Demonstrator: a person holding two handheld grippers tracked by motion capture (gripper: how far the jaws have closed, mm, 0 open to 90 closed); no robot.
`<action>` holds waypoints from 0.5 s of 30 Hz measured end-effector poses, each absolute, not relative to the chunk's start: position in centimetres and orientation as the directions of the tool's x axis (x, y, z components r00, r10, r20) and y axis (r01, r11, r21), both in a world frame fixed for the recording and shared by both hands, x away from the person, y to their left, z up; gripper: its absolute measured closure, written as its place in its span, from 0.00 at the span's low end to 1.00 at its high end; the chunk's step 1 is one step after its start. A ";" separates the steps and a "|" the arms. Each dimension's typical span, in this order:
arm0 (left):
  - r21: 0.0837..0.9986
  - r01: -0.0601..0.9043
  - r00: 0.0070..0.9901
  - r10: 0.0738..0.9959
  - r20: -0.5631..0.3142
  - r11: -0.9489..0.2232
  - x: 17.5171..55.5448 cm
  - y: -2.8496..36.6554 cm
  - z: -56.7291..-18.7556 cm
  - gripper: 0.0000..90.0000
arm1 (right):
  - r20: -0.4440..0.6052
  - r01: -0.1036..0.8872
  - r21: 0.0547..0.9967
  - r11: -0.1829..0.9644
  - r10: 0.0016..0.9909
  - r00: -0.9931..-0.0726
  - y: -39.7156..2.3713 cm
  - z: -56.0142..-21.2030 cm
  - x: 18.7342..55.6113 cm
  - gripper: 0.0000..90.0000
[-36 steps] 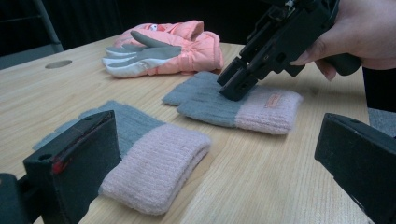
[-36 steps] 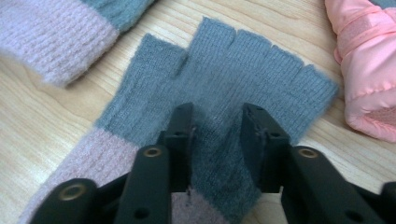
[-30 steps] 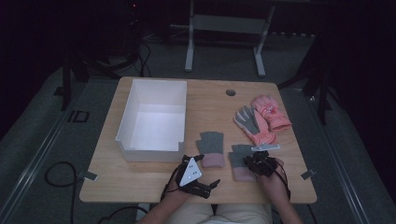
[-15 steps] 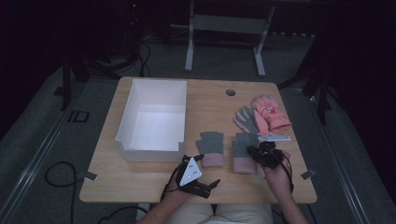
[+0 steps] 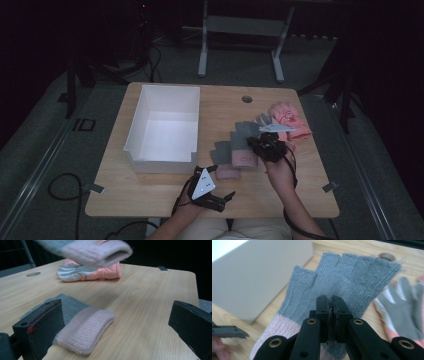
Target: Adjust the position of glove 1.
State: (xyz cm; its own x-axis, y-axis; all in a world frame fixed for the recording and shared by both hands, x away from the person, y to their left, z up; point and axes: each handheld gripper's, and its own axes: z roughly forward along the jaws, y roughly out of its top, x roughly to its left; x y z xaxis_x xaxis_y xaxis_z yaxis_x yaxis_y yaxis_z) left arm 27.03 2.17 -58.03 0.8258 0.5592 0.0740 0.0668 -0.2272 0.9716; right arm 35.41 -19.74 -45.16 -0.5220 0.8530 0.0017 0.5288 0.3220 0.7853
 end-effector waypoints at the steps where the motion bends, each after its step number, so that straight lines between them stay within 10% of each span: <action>1: 0.972 0.074 0.827 0.559 0.066 -0.225 27.0 2.1 -58.0 0.00 | 0.001 0.527 0.783 0.330 0.846 -0.532 -19.3 -45.2 35.5 0.94; 15: 0.976 0.058 0.814 0.575 0.074 -0.208 26.8 2.4 -57.9 0.00 | 0.035 0.586 0.709 0.392 0.810 -0.585 -16.2 -49.5 37.1 0.94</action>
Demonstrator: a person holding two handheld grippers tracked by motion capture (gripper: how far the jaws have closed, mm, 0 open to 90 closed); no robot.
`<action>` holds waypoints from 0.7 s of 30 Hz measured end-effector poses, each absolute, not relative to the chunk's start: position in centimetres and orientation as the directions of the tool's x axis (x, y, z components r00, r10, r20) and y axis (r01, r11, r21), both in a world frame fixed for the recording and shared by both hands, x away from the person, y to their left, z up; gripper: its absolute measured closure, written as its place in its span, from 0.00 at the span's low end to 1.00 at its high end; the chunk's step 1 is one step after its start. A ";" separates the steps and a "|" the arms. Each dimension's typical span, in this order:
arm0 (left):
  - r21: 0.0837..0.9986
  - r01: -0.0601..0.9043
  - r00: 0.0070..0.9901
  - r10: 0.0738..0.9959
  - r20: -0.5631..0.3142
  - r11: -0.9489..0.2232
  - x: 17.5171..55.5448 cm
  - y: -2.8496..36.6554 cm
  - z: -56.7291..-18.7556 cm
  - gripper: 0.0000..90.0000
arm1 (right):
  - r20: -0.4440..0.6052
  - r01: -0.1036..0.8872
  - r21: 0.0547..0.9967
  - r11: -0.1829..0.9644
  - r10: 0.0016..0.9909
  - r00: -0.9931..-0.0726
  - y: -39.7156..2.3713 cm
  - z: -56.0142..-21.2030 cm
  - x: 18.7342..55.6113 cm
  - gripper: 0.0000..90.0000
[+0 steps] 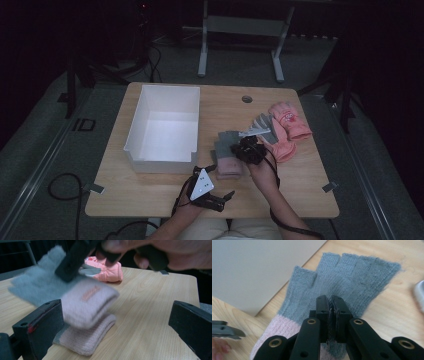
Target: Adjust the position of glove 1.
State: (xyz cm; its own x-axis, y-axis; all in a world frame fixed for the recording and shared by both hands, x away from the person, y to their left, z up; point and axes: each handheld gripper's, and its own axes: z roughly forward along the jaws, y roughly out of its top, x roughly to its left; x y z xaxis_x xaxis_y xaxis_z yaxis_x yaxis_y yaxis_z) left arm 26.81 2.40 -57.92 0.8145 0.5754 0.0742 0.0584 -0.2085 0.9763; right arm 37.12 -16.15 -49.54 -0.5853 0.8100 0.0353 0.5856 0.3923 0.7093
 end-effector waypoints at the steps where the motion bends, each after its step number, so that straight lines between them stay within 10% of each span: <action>1: 0.977 0.056 0.815 0.575 0.075 -0.206 26.8 2.4 -57.9 0.00 | 0.048 0.598 0.697 0.397 0.805 -0.591 -16.0 -50.3 37.3 0.94; 21: 0.972 0.068 0.832 0.550 0.070 -0.227 27.0 2.1 -58.0 0.00 | 0.067 0.634 0.647 0.425 0.795 -0.602 -15.6 -53.9 38.9 0.92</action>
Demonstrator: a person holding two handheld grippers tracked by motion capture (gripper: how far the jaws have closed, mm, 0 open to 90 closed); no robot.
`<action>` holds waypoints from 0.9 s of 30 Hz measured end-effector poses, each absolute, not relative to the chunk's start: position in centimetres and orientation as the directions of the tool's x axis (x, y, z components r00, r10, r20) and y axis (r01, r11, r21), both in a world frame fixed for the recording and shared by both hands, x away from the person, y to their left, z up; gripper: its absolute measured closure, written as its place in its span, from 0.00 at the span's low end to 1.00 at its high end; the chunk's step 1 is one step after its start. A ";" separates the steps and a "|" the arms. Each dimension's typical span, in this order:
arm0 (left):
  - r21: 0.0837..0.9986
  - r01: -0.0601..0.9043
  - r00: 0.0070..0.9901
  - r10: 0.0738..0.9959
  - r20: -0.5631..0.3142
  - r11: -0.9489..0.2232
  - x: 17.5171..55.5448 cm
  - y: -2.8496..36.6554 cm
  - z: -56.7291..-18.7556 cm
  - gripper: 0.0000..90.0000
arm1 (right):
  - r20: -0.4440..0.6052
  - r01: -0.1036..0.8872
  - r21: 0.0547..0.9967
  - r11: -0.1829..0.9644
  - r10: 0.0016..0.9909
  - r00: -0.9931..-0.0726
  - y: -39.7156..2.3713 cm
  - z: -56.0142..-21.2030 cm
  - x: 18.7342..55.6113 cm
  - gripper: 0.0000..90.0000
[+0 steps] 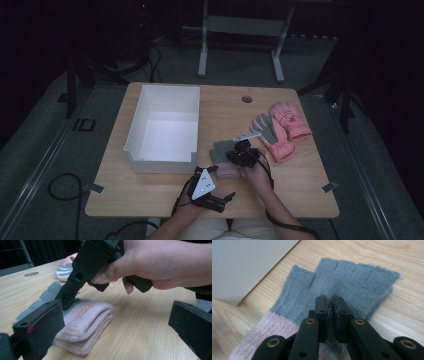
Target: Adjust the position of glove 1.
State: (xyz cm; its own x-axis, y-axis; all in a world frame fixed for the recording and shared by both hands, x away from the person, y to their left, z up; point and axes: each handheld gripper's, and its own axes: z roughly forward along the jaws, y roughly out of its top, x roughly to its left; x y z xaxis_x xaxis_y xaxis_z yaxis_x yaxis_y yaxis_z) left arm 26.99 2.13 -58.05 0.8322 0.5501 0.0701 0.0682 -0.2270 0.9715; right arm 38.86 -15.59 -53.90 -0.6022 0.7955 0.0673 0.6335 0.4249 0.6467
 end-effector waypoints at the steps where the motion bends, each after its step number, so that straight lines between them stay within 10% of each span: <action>1: 0.971 0.073 0.832 0.551 0.067 -0.228 27.0 2.1 -58.0 0.00 | 0.071 0.637 0.644 0.423 0.796 -0.601 -15.6 -54.0 38.9 0.91; 19: 0.907 0.202 0.834 0.551 0.038 -0.369 28.8 0.7 -55.6 0.04 | 0.063 0.572 0.730 0.375 0.796 -0.602 -19.9 -50.2 38.5 0.73; 27: 0.808 0.135 0.845 0.492 0.209 -0.574 30.4 -2.5 -54.9 0.11 | 0.107 0.609 0.709 0.355 0.800 -0.590 -19.8 -50.0 41.2 0.66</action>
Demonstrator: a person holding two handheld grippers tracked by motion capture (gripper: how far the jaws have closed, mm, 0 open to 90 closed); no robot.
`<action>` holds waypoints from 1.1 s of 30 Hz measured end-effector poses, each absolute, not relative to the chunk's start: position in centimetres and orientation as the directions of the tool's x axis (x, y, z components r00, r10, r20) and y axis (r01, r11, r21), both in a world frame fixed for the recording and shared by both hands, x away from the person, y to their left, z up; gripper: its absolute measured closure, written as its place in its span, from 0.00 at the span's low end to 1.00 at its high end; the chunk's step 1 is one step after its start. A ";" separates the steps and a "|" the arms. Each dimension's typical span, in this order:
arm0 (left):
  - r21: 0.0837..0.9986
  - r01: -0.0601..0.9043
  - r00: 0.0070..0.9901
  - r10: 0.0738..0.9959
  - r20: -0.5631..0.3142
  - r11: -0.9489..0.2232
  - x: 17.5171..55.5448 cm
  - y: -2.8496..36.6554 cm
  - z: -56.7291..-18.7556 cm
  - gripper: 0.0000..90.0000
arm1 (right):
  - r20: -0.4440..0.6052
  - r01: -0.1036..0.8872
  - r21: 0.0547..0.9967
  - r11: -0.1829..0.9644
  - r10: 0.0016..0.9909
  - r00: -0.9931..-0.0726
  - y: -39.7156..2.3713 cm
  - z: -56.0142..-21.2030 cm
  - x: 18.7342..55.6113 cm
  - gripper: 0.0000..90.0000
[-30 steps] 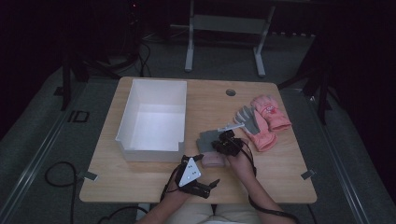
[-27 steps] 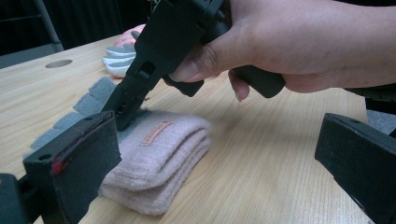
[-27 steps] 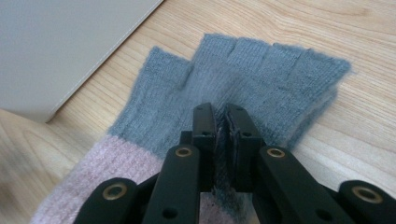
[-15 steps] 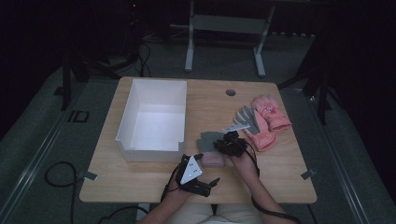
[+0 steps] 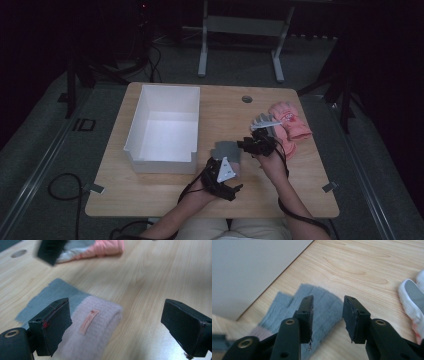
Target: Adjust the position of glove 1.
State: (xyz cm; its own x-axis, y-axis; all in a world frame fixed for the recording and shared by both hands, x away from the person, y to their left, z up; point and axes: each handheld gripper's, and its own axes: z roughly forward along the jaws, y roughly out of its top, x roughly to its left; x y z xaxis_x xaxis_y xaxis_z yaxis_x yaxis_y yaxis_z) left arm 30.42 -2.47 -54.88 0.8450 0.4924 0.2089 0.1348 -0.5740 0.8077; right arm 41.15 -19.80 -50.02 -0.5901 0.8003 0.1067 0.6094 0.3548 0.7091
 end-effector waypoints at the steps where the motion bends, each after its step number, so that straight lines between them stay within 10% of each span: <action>1: 0.792 0.123 0.845 0.482 0.233 -0.598 30.6 -2.7 -55.0 0.15 | 0.109 0.617 0.701 0.357 0.802 -0.587 -19.7 -50.2 41.5 0.65; 21: 0.647 0.040 0.806 0.407 0.429 -0.762 31.9 -3.8 -57.1 0.41 | 0.173 0.734 0.581 0.351 0.829 -0.533 -18.0 -54.9 45.4 0.44; 27: 0.666 0.050 0.818 0.414 0.400 -0.744 32.4 -3.0 -56.7 0.69 | 0.231 0.747 0.561 0.357 0.799 -0.555 -17.7 -54.8 45.4 0.58; 33: 0.677 0.070 0.835 0.415 0.362 -0.732 32.8 -2.7 -56.5 0.76 | 0.268 0.762 0.524 0.381 0.775 -0.572 -16.7 -54.8 45.3 0.77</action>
